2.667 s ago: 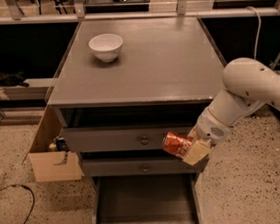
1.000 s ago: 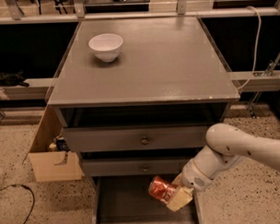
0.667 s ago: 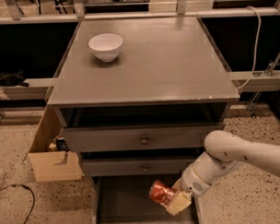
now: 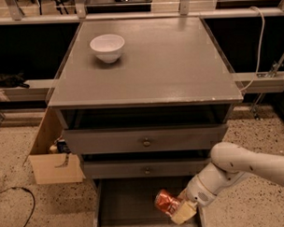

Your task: Place coke can into bottom drawer

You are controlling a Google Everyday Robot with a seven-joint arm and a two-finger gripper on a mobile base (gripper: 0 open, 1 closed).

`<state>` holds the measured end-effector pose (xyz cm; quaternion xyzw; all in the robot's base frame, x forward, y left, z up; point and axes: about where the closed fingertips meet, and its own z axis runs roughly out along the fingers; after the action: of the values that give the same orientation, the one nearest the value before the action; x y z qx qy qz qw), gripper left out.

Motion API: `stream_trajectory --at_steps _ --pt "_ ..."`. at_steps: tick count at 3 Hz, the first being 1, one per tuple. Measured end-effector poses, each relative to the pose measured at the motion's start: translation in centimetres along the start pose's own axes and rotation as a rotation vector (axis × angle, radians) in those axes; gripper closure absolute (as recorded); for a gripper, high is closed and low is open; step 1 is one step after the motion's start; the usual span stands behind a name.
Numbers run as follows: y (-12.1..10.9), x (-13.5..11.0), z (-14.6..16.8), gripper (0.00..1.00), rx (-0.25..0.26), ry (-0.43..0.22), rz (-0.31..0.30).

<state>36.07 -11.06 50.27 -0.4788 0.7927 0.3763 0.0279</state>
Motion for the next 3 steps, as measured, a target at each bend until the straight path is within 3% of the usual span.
stream_trajectory --at_steps 1,2,3 --pt "0.3 0.2 0.8 1.00 0.013 -0.026 0.002" --pt "-1.6 -1.9 2.2 1.00 0.043 -0.147 0.043" --pt "-3.4 -3.8 2.3 1.00 0.086 -0.218 0.059"
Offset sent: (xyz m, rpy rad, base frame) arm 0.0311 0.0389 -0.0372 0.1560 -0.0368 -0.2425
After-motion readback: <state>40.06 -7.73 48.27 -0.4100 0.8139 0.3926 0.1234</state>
